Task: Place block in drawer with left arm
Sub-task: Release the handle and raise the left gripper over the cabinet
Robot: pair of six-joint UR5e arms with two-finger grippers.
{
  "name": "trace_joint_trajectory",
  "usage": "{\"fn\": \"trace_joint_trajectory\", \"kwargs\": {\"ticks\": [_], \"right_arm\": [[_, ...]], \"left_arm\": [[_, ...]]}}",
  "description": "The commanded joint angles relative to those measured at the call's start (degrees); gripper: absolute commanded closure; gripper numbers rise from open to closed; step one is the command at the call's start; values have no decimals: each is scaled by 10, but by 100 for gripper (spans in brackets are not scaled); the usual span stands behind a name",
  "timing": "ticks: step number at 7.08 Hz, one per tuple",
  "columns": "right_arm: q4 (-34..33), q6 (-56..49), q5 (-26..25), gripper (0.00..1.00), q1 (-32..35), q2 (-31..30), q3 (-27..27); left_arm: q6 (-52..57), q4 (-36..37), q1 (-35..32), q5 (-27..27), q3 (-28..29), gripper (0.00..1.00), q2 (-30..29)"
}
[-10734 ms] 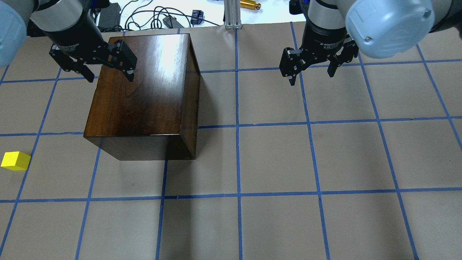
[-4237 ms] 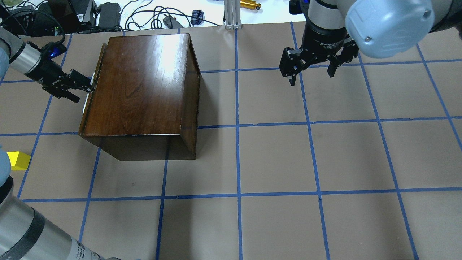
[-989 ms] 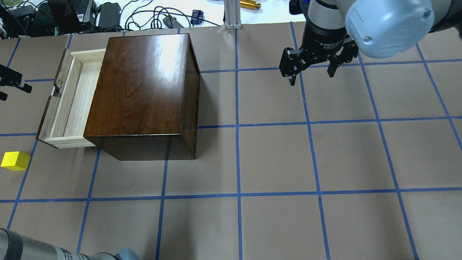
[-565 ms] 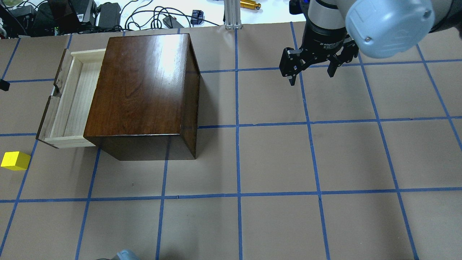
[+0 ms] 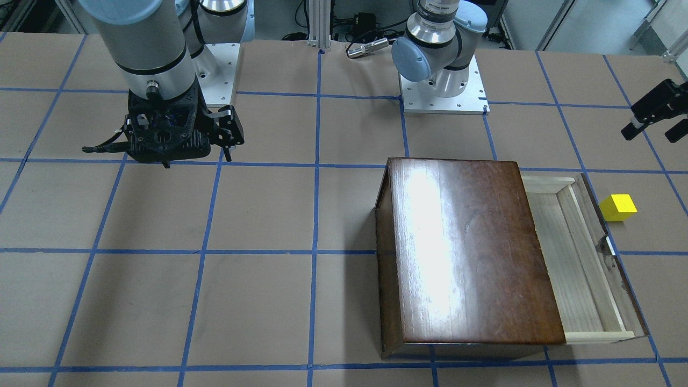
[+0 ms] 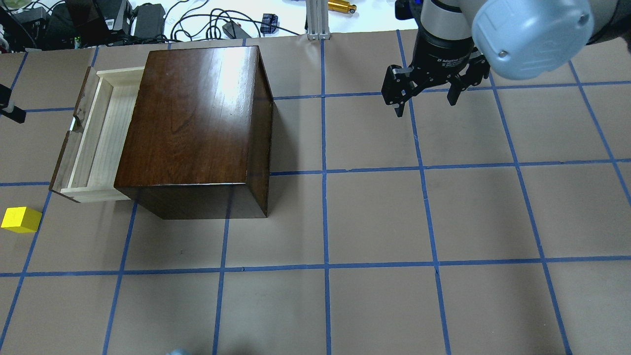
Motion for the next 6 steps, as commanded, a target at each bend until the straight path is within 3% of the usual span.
{"fn": "trace_joint_trajectory", "kwargs": {"ticks": [1,3,6], "right_arm": [[0,0,0,0,0,0,0],[0,0,0,0,0,0,0],[0,0,0,0,0,0,0]], "left_arm": [[-141,5,-107,17,-2,0,-5],[-242,73,-214,41,-18,0,-15],[-244,97,-274,58,-34,0,-17]]}}
